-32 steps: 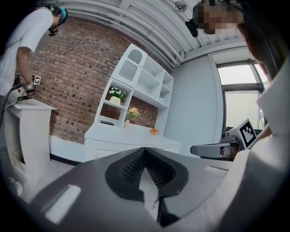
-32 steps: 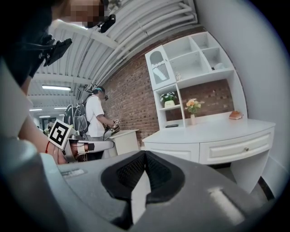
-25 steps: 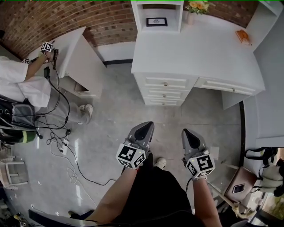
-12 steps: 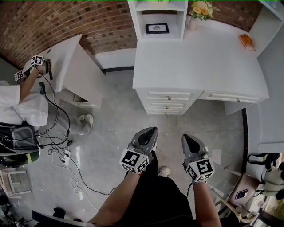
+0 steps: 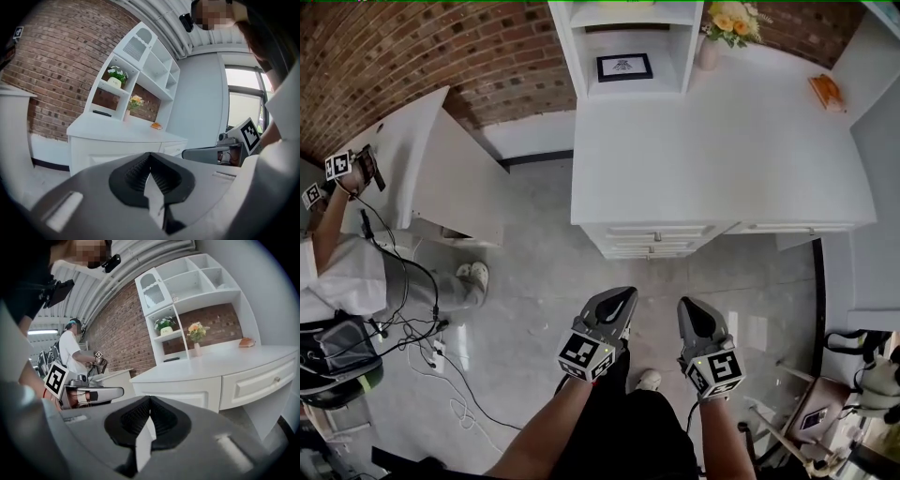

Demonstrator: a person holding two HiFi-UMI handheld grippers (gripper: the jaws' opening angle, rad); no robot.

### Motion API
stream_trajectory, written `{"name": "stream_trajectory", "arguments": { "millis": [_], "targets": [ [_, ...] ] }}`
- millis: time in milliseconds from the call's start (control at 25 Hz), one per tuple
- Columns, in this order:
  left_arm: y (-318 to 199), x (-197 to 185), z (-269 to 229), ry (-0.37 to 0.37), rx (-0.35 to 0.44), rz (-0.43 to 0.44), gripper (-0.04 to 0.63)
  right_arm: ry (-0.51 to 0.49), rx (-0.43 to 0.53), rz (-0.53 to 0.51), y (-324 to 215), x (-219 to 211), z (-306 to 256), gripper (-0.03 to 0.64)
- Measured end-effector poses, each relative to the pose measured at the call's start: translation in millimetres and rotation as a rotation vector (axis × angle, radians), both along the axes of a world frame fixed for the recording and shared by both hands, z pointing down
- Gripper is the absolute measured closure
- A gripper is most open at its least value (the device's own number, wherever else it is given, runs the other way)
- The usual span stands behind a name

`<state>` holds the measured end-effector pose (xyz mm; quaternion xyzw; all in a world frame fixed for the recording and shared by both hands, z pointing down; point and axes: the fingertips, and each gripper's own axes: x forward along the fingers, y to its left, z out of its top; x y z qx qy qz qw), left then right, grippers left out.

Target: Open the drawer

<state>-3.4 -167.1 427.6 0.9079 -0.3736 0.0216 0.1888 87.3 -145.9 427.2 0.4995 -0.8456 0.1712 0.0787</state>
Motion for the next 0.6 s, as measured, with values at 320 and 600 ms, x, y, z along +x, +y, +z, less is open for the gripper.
{"name": "stream_trajectory", "arguments": {
  "millis": [320, 600],
  "targets": [
    [-29.2, 7.6, 38.3, 0.002, -0.028, 0.052, 0.592, -0.008, -0.014, 0.028, -40.1, -9.9, 38.2, 0.615],
    [-48.1, 16.2, 66.7, 0.011, -0.037, 0.064, 0.592, -0.014, -0.020, 0.048, -64.3, -12.5, 71.5, 0.609]
  ]
}}
